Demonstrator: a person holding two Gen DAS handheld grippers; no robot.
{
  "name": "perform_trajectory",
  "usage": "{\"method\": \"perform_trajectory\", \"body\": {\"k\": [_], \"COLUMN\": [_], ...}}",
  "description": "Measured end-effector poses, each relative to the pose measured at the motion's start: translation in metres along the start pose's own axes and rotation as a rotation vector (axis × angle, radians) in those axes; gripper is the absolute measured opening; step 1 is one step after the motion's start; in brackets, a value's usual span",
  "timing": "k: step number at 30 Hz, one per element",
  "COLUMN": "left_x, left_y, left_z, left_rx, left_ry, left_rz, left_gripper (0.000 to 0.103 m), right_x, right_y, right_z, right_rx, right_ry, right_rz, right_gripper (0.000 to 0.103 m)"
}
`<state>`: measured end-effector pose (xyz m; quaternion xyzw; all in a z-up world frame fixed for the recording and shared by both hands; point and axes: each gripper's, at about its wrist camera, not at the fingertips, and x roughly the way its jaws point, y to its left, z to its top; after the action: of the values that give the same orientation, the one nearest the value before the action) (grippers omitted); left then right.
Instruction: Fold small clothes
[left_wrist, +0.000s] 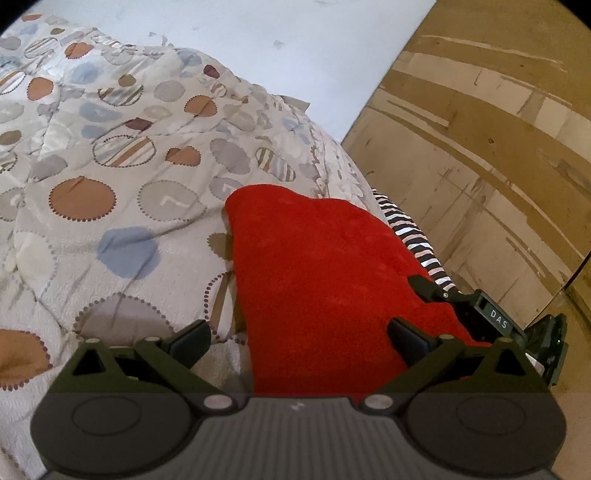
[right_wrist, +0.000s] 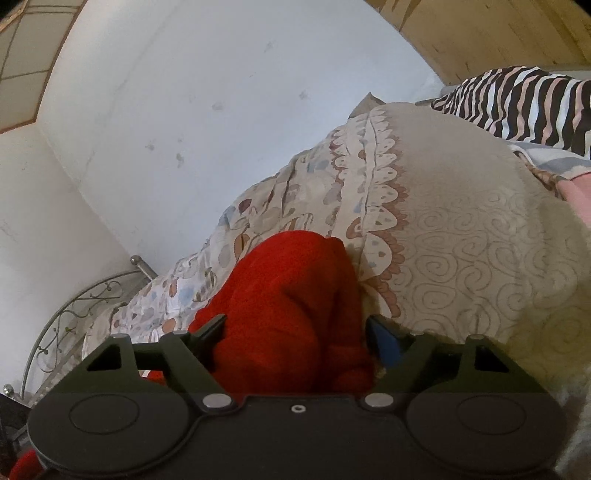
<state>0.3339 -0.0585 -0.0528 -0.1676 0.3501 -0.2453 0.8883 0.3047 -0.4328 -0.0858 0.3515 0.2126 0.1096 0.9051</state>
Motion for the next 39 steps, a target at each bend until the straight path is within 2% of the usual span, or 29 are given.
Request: {"method": "perform_trajectory", "body": {"k": [23, 26, 31, 35, 39], "left_x": [0.006, 0.006, 0.006, 0.008, 0.009], "left_y": [0.007, 0.009, 0.011, 0.013, 0.018], "left_z": [0.000, 0.001, 0.001, 0.000, -0.001], "left_rx": [-0.033, -0.035, -0.037, -0.051, -0.075], "left_ry": [0.029, 0.031, 0.035, 0.038, 0.041], "left_rz": [-0.037, -0.036, -0.044, -0.057, -0.074], "left_gripper": [0.103, 0.103, 0.103, 0.103, 0.103], "right_x": [-0.001, 0.003, 0.014, 0.028, 0.036], "right_y": [-0.003, 0.002, 0.015, 0.006, 0.023], "right_z": [-0.001, 0.006, 0.022, 0.029, 0.022], "right_rx": [0.009, 0.005, -0.109, -0.082, -0.185], "right_ry": [-0.007, 0.029, 0.101, 0.152, 0.179], "right_rz": [0.007, -0.008, -0.038, -0.029, -0.070], "right_gripper": [0.083, 0.086, 0.095, 0.099, 0.092]}}
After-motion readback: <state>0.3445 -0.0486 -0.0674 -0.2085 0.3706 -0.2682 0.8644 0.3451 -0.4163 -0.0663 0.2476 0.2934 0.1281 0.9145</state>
